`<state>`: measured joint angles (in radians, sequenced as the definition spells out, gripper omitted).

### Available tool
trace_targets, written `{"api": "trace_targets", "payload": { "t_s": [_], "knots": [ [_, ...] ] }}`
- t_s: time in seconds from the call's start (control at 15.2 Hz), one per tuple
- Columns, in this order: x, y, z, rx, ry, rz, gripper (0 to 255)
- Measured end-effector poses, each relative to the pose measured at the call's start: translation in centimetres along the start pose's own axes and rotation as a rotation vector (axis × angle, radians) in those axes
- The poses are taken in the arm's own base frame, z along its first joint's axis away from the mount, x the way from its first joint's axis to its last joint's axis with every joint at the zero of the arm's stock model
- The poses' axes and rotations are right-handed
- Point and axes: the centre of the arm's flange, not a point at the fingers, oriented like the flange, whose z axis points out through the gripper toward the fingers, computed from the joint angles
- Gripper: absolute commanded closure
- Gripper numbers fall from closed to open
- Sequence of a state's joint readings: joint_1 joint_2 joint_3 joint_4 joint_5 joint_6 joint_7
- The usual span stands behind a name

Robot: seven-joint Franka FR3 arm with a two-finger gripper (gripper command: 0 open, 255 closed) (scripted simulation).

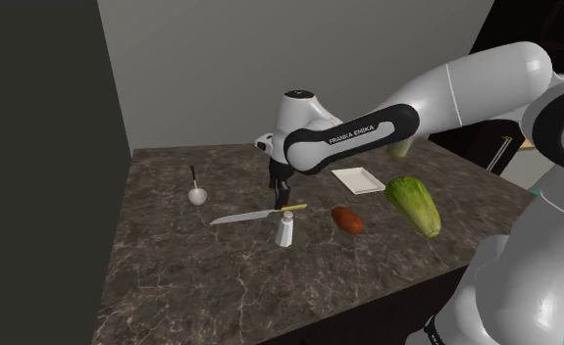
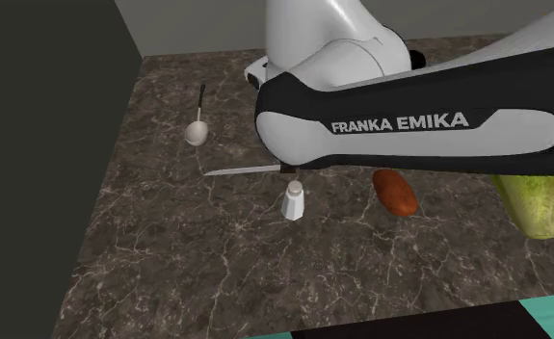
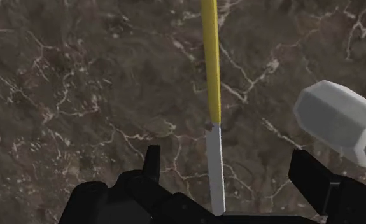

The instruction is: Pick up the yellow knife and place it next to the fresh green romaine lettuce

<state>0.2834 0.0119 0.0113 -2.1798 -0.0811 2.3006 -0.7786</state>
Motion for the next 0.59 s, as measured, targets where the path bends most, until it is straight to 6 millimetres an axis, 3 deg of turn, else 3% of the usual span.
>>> {"api": "trace_targets", "payload": {
  "t_s": [0.2, 0.59],
  "knots": [
    [2.8, -0.3, 2.5, -0.015, -0.004, -0.117, 0],
    [3.2, -0.5, 5.9, -0.018, -0.005, -0.142, 0]
  ]
}}
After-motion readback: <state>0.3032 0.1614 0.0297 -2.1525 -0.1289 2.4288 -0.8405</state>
